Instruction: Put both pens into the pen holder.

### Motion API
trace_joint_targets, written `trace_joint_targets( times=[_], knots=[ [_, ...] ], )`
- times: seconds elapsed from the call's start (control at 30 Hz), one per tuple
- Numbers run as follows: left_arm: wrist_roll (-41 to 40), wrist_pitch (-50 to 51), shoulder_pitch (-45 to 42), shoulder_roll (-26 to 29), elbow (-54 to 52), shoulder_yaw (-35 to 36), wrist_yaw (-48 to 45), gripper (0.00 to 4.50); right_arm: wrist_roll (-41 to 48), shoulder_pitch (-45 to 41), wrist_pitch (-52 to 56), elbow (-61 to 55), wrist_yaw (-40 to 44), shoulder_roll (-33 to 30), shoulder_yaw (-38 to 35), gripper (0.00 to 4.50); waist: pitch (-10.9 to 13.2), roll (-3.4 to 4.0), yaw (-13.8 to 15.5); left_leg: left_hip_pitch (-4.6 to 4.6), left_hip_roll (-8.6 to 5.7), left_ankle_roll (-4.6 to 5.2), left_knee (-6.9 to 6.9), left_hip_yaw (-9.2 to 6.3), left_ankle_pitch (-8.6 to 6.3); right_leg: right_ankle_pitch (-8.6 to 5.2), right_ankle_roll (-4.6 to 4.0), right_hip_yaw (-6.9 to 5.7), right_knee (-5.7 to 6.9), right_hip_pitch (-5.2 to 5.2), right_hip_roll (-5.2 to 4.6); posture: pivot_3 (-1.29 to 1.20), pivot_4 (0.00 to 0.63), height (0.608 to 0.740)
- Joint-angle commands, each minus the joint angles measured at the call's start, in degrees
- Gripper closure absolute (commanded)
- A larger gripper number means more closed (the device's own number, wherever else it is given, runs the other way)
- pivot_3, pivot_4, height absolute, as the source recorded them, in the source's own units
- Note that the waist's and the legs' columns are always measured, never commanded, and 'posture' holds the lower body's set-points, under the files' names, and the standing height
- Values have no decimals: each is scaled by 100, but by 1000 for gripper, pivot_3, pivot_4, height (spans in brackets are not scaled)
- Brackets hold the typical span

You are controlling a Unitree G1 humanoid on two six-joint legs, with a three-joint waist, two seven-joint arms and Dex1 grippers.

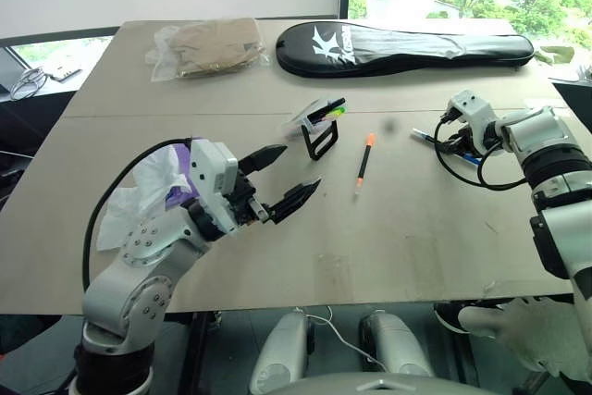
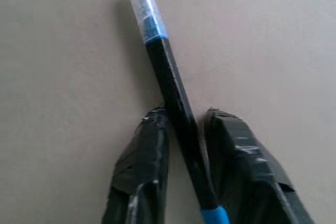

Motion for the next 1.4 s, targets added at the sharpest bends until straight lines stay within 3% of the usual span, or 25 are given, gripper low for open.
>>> trace_joint_targets(
  times=[0.03,0.13,0.2,0.27,0.37,0.43,0.63,0.73,0.97,1.17,1.2,1.23,1.4],
  knots=[
    [-959,656,-253,-169,-226,69,650,0,-76,115,442,-54,330,-249,-108,4380,0,0,12,0,-1,-1,0,-2,1,0,0,-1,0,0,-1,0,150,740],
    [-2151,1482,-654,-84,-20,169,1315,0,564,343,1398,-1099,745,-407,-649,4380,0,-1,67,-5,-1,-1,3,-12,1,0,0,-8,2,-2,-2,0,150,740],
    [-3026,1744,-967,-124,284,246,1819,0,1238,819,2481,-2662,1026,-597,-1098,4380,1,2,56,-15,1,-1,4,-15,0,0,0,-9,6,-9,-5,0,150,740],
    [-3531,1897,-1221,-210,629,220,2301,0,2325,1374,4015,-4749,1074,-540,-1989,4380,4,8,37,-26,1,-1,6,-12,1,0,0,-5,12,-23,-4,0,150,740],
    [-4085,1982,-1442,-367,996,75,2739,0,3333,2042,5486,-7446,721,74,-2898,4380,1,17,-39,-50,9,-1,12,-23,1,0,1,-12,15,-47,5,0,150,740],
    [-4213,2035,-1591,-424,1139,-40,2847,0,3750,2231,5848,-8511,297,627,-3111,4380,-2,15,-86,-54,16,-2,14,-31,0,0,0,-18,15,-49,14,0,150,740],
    [-4463,2133,-2113,-441,1546,-225,2780,0,4562,2107,5892,-9261,-1052,1738,-3032,4380,-2,16,-63,-51,-9,-5,42,-31,4,2,3,-38,28,-41,12,0,150,740],
    [-4599,2175,-2242,-372,1645,-186,2770,851,4908,2159,5892,-9286,-1401,1758,-2987,4500,-2,15,-56,-52,-12,-25,62,-37,17,2,3,-51,28,-31,17,0,150,740],
    [-4930,2095,-2066,-110,1443,-40,2944,4307,5364,2173,5892,-9163,-2020,1833,-3116,4500,-2,16,-86,-53,-3,-27,60,-36,17,1,2,-41,33,-35,10,0,150,740],
    [-4890,1832,-2178,106,1338,143,3112,4480,5075,2622,4809,-9376,-2210,1620,-2948,4500,-2,15,-68,-59,-7,-25,60,-39,16,1,3,-38,28,-35,10,0,150,740],
    [-4745,1761,-2294,159,1361,178,3100,4480,5105,2735,4665,-9376,-2143,1495,-2967,3571,-2,15,-69,-59,-9,-25,61,-37,17,1,4,-40,28,-35,14,0,150,740],
    [-4524,1645,-2487,206,1404,215,3101,4480,5108,2869,4495,-9433,-2023,1288,-2965,3254,-2,15,-59,-59,-9,-25,63,-37,17,1,4,-42,28,-34,15,0,150,740],
    [-2376,1171,-3761,634,1342,-346,2797,4480,4339,3453,3149,-9530,-1828,142,-2799,813,2,9,2,-69,-15,-24,73,-39,16,1,5,-59,24,-35,27,0,150,740]
  ],
)
